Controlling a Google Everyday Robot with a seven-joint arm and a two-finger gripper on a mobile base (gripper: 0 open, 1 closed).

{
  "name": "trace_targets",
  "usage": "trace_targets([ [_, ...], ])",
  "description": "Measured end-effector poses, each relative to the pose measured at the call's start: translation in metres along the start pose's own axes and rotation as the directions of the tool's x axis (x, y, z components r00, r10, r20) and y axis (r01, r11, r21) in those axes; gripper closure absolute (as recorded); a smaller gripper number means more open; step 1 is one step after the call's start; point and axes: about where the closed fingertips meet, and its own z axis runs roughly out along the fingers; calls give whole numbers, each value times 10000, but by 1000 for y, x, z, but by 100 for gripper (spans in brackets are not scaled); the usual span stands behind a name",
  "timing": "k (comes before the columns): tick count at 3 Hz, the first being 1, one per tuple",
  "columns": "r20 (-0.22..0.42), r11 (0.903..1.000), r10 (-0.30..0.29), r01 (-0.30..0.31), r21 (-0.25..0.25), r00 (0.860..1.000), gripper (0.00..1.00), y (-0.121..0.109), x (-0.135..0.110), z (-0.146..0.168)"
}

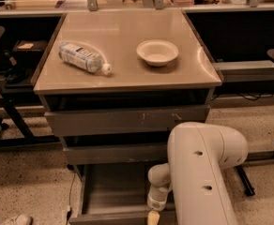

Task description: Open bottom drawer

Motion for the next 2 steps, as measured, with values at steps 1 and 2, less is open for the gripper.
trace_targets([
  [1, -237, 9977, 237, -252, -629, 9994, 0, 10, 12, 11],
  [2, -322, 9920, 611, -643, -1091, 9976, 0, 31, 29, 9],
])
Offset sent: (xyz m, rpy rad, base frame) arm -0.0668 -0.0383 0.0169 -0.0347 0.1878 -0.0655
